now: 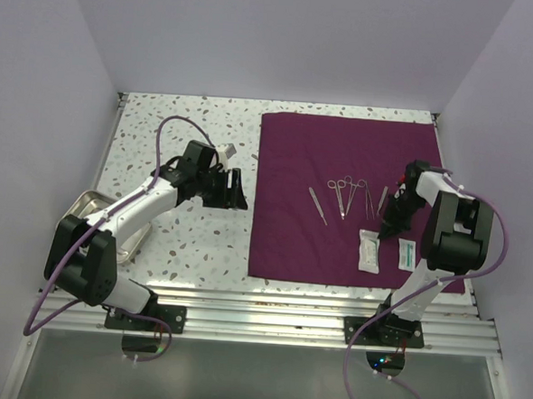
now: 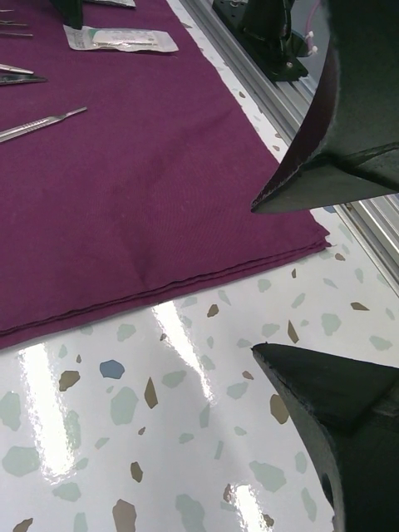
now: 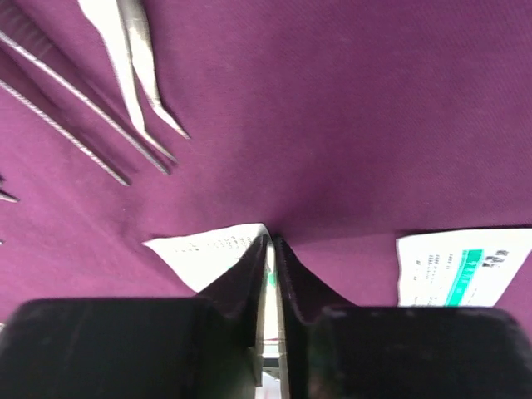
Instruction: Prepare the surgical pack
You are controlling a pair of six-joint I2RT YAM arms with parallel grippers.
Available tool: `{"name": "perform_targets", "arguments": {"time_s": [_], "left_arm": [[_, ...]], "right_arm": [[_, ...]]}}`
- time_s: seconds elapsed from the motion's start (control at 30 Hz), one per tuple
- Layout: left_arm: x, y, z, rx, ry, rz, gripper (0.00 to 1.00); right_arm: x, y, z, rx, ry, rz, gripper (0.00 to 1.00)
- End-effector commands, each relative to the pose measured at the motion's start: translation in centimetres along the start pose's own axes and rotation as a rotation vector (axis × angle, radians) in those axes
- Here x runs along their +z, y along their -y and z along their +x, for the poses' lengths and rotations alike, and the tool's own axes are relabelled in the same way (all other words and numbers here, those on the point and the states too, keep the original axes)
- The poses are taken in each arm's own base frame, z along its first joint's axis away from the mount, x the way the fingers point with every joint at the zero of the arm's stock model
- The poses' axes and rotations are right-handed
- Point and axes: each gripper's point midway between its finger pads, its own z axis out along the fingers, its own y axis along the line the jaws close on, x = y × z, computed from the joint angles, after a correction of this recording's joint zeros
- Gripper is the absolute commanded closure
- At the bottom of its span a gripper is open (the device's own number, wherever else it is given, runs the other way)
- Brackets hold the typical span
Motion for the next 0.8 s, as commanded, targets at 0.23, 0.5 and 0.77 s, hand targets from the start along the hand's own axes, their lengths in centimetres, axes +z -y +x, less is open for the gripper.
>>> {"name": "perform_targets", "arguments": {"time_s": [0.23, 0.5, 0.77], "left_arm": [[0.3, 0.8, -1.0, 0.035, 0.018, 0.040, 0.33], [0.4, 5.2, -1.2, 0.032, 0.027, 0.309, 0.30], [0.9, 7.3, -1.4, -0.025, 0.027, 0.428, 0.30]], "right_arm": [[-3.3, -2.1, -2.2, -0.022, 0.098, -0.077, 1.00], [-6.4, -3.2, -2.0, -0.015, 0.160, -0.124, 1.00], [-7.2, -4.2, -1.4, -0.002, 0.157, -0.168, 1.00]]}}
